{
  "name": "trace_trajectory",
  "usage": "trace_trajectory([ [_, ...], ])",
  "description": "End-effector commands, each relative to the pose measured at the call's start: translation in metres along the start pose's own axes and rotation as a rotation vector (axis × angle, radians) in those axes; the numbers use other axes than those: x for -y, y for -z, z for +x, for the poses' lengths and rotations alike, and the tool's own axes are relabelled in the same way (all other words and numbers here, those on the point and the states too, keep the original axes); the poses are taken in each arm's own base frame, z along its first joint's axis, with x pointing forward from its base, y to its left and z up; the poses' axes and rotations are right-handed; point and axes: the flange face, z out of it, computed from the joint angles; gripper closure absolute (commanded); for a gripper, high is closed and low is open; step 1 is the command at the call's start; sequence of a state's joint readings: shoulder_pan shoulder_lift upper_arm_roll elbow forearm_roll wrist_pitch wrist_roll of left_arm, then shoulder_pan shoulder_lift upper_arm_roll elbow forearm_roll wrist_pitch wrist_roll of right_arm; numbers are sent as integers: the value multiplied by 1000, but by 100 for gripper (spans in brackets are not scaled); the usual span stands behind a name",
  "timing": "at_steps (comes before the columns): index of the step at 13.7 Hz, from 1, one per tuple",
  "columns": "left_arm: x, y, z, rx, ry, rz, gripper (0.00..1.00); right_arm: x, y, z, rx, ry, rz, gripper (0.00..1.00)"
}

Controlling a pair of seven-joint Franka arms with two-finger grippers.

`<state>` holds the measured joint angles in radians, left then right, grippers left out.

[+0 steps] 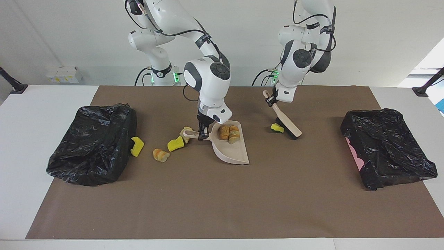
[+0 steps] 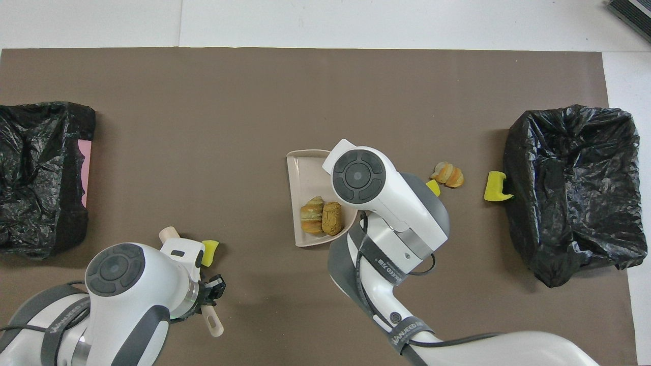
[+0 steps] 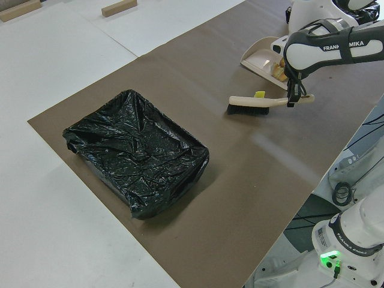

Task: Sweep and dump trash in bin

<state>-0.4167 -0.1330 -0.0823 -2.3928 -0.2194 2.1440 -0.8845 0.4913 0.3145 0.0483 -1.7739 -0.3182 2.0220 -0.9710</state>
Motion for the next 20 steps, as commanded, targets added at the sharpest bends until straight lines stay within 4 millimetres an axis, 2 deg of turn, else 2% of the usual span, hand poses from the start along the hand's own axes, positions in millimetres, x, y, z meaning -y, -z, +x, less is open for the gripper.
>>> trace_trajectory([
  [1, -32, 2, 0, -20, -28, -49, 100, 6, 1, -5, 15, 38, -17, 100],
  [3, -46, 5, -2, -22, -49, -67, 100, 6, 1, -5, 15, 38, -17, 100],
  [7, -69, 4, -22, -39, -78, -160, 100, 6, 1, -4, 14, 38, -18, 100],
  [8, -81, -12, -39, -31, -116, -148, 100, 6, 1, -4, 14, 38, -18, 100],
  [10, -94, -14, -45, -55, -140, -179, 100, 5, 2, -5, 12, 35, -22, 100],
  [12, -124, 2, -55, -59, -166, -228, 100, 5, 0, -6, 12, 32, -21, 100],
  [13, -130, 3, -60, -52, -169, -231, 100, 5, 0, -6, 11, 29, -20, 100],
  [14, -134, 5, -67, -52, -179, -236, 100, 5, 1, -5, 9, 28, -20, 100],
  [17, -133, 15, -58, -63, -163, -256, 100, 4, -1, -7, 2, 19, -13, 100],
  [20, -128, 25, -44, -71, -141, -256, 100, -6, -5, -22, -35, -13, -19, 100],
])
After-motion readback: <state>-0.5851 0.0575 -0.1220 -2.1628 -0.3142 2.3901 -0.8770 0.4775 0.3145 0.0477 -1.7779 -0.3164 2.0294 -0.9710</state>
